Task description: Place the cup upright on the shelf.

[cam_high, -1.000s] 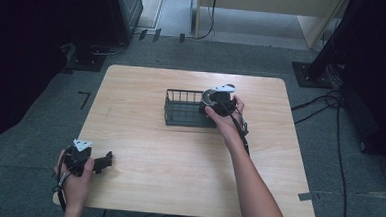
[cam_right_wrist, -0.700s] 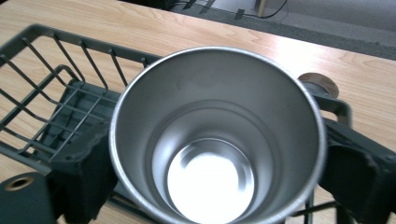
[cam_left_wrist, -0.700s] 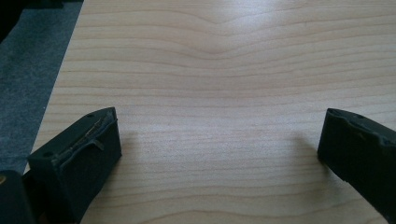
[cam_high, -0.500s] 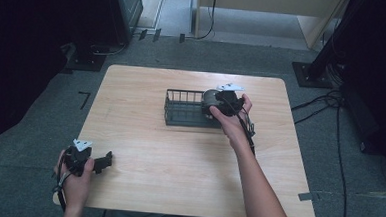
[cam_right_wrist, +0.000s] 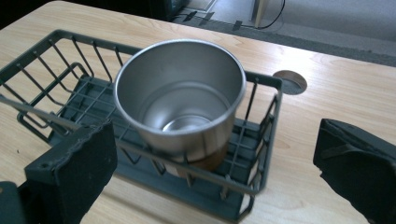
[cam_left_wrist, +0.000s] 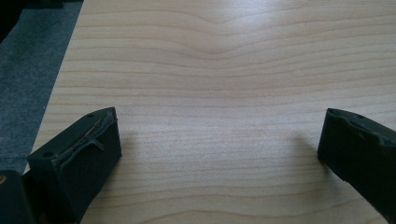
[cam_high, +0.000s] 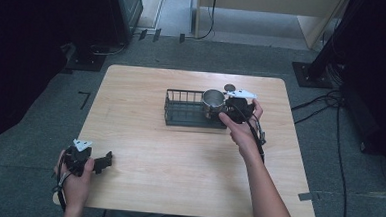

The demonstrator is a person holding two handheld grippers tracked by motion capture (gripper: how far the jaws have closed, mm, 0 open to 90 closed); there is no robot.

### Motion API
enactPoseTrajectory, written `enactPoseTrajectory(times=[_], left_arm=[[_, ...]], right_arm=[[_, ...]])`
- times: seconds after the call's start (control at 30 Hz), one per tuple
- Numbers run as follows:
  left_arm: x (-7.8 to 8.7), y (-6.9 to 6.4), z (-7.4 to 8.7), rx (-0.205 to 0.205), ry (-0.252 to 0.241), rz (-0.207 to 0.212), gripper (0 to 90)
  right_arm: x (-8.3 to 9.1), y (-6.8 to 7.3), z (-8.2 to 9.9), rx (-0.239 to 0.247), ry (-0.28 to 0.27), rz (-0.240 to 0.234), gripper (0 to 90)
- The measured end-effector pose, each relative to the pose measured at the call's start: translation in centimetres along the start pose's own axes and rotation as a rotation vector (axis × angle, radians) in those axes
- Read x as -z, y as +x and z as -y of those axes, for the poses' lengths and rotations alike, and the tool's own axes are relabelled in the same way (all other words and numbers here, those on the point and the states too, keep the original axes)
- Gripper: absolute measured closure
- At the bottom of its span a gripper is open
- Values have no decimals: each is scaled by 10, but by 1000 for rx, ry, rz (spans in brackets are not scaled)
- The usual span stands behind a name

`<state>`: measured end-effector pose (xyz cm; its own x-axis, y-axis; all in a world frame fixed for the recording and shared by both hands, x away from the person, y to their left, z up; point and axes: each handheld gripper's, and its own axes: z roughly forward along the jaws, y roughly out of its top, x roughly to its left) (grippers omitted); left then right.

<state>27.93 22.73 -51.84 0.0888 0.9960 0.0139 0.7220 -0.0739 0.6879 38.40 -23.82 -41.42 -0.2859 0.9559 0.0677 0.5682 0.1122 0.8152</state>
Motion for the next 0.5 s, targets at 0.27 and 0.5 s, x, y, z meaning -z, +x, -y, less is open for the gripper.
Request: enactPoseTrajectory(times=[0.27, 0.5], left_arm=[[0, 0, 0, 1, 1, 0, 0], [0, 0, 0, 1, -1, 0, 0]], right_arm=[[13, -7, 13, -10, -1, 8, 0], [21, -12, 24, -21, 1, 9, 0]])
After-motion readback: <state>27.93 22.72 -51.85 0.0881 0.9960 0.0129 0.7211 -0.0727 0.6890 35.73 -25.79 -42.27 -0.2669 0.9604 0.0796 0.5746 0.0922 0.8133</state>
